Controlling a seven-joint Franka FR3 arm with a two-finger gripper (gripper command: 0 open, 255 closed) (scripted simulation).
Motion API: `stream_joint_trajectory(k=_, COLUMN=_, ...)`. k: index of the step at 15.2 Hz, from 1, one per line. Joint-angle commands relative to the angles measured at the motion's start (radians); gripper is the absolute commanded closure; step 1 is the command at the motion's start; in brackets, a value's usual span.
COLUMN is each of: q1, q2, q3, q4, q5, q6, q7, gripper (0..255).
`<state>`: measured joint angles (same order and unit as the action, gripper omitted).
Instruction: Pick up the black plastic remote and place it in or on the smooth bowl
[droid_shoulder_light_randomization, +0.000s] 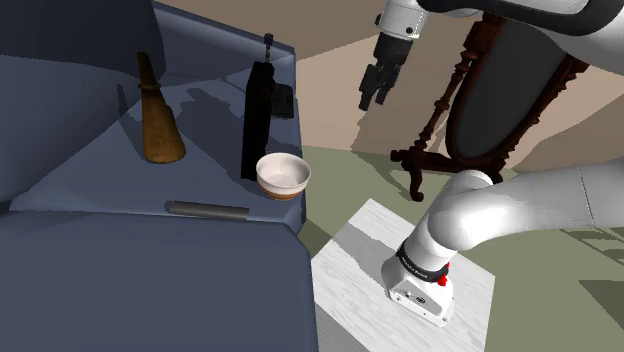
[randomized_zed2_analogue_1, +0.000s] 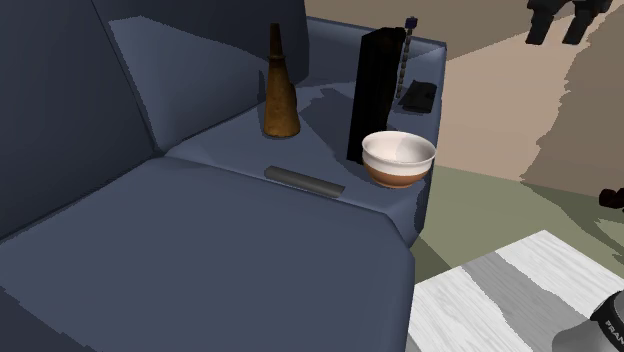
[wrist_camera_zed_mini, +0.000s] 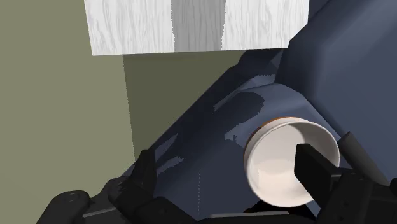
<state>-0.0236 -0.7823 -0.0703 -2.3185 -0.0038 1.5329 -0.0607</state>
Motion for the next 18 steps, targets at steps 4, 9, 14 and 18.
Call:
stream_joint_trajectory(k=4, q1=0.033, q2=0.057, q3=0.028, q4=-0.023, q5=0.022, q6=0.079, q7=-0.005, gripper=0)
stream_joint_trajectory(k=9, q1=0.086, q2=0.167, q3=0.076, q4=-0.041, q5=0.055, q6=0.206, q7=-0.015, gripper=0)
stream_joint_trajectory(k=14, q1=0.136, q2=0.294, q3=0.125, q4=-0.034, q5=0.08, q6=0.327, q7=-0.026, gripper=0)
stream_joint_trajectory(k=18, q1=0.173, q2=0.404, q3=0.165, q4=-0.012, q5=0.094, q6=0.415, q7=-0.034, gripper=0)
